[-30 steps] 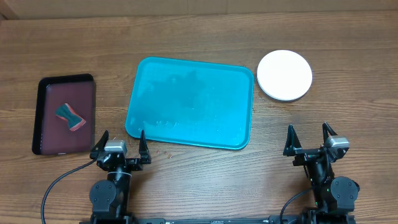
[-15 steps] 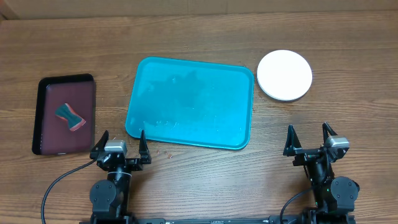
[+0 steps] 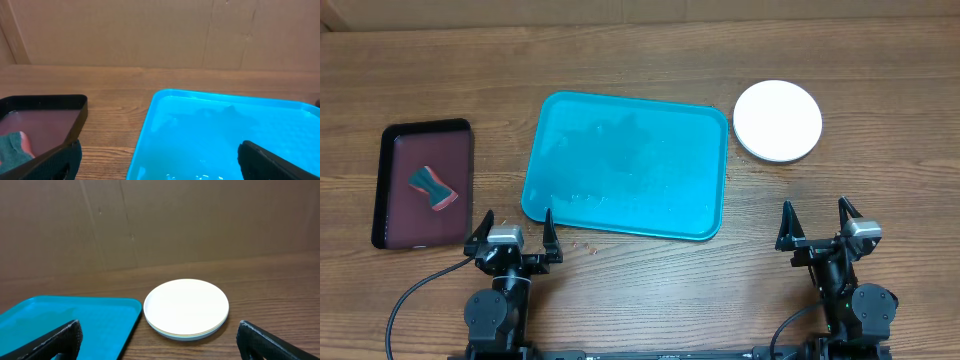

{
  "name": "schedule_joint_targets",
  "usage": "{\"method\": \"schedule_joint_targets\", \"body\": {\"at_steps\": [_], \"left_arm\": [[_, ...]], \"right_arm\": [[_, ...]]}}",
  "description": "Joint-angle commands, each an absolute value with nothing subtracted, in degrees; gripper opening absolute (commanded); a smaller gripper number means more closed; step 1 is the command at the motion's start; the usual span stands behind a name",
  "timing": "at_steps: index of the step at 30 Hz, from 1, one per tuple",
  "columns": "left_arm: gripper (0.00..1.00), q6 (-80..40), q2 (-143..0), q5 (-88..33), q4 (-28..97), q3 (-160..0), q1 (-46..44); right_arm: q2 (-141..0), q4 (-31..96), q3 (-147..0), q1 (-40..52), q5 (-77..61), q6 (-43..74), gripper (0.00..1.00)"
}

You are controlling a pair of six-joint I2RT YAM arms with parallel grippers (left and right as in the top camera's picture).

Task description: Clean dirty plates on tray and stack at the side

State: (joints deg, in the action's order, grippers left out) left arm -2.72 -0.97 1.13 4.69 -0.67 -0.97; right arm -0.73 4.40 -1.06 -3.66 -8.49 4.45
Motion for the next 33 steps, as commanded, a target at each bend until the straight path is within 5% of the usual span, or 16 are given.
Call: {"method": "schedule_joint_targets", "body": {"at_steps": [1, 33], "left_arm": [[1.0, -1.02, -0.19, 1.91, 4.51, -0.25, -0.32], [1.0, 0.91, -0.21, 0.97, 4.43, -0.27, -0.34]], "right_arm": [[-0.16, 4.14, -0.45, -3.84, -7.7, 4.47, 1.0], [-0.16, 4.14, -0.45, -3.84, -7.7, 4.47, 1.0]]}}
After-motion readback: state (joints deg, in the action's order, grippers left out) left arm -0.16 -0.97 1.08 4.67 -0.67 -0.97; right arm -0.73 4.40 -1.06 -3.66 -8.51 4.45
